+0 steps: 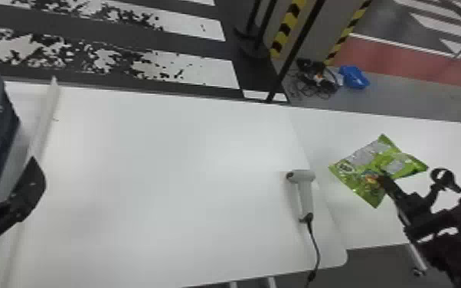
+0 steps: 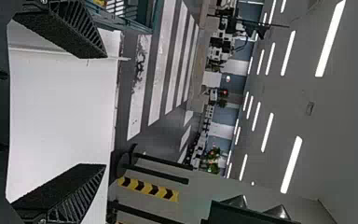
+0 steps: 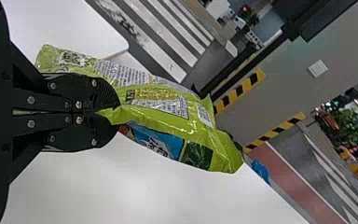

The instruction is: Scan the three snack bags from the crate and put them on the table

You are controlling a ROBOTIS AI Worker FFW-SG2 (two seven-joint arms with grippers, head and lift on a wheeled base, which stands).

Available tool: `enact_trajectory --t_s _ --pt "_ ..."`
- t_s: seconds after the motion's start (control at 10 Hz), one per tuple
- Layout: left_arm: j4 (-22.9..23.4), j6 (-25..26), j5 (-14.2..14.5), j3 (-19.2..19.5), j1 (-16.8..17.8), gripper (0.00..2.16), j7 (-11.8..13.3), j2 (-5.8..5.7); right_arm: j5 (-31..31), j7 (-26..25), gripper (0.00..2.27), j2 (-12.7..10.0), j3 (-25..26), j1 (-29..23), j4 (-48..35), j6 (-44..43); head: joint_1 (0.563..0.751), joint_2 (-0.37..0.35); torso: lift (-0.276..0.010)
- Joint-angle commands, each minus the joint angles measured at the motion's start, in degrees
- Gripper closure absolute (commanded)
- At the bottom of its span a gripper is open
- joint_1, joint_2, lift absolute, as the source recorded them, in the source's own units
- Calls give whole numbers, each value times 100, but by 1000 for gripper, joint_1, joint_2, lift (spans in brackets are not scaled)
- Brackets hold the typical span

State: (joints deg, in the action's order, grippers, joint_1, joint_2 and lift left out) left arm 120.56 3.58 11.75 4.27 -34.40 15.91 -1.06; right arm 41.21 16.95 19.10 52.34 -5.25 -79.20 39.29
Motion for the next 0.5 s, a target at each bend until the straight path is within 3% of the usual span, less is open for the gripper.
enact_trajectory --t_s 0.0,0.2,0.3,0.4 --pt "-68 -81 3 -23 47 26 0 -9 -500 -254 2192 112 -373 183 766 -892 695 -350 -94" --pt "-24 -99 12 -23 30 26 8 -35 -1106 -807 2145 156 -1147 350 1311 -1912 695 -350 -94" --pt "-24 -99 12 -23 12 26 26 -35 -1220 -930 1855 138 -1411 367 1417 -2175 695 -350 -94" --pt "-24 -116 12 -23 -6 29 26 -35 -1229 -922 876 86 -1542 367 1399 -2228 695 -350 -94"
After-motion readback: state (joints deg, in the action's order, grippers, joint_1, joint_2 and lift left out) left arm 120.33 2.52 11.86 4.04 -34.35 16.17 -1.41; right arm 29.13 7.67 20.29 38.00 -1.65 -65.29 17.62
